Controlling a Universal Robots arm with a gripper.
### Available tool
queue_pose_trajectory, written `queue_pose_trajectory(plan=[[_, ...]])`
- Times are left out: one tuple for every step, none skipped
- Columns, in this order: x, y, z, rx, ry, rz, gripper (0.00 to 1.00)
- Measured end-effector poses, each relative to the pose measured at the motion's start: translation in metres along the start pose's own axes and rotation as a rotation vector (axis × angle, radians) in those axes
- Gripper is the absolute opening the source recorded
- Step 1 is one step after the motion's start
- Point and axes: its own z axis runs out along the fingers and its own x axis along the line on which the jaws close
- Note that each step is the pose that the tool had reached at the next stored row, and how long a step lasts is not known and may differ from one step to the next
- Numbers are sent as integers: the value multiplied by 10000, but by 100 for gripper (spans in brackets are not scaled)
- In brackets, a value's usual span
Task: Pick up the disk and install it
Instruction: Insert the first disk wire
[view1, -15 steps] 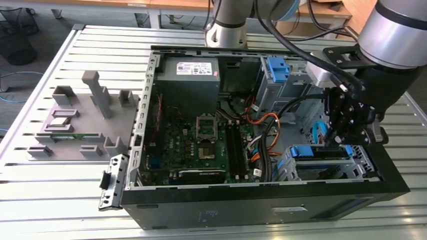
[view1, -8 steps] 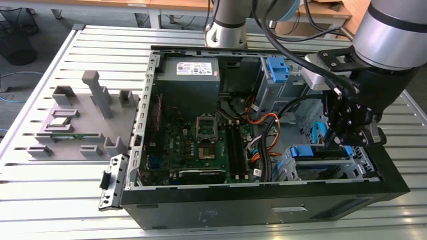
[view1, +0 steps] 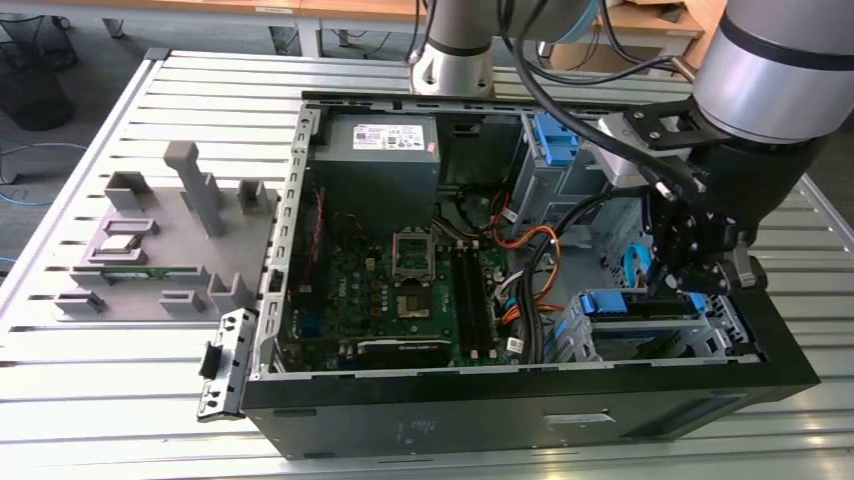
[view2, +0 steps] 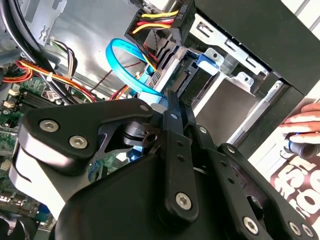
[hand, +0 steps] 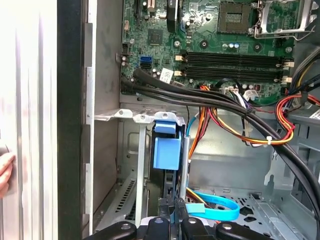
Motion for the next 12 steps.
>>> queue_pose_trajectory(plan=[[0,5,3,39,-4,-19,16],[-1,10,7,84,-10,-41,16],[-1,14,9,127,-19,-62,16],[-1,19,11,166,-28,-80,16],[-2,24,11,200,-37,-98,16],[-2,32,12,229,-46,-110,16],[-3,43,11,253,-51,-120,16],[-4,54,9,276,-56,-127,16],[-5,68,7,300,-58,-134,16],[-5,78,6,329,-66,-140,16],[-6,84,6,365,-79,-149,16],[-6,88,6,407,-94,-164,16]])
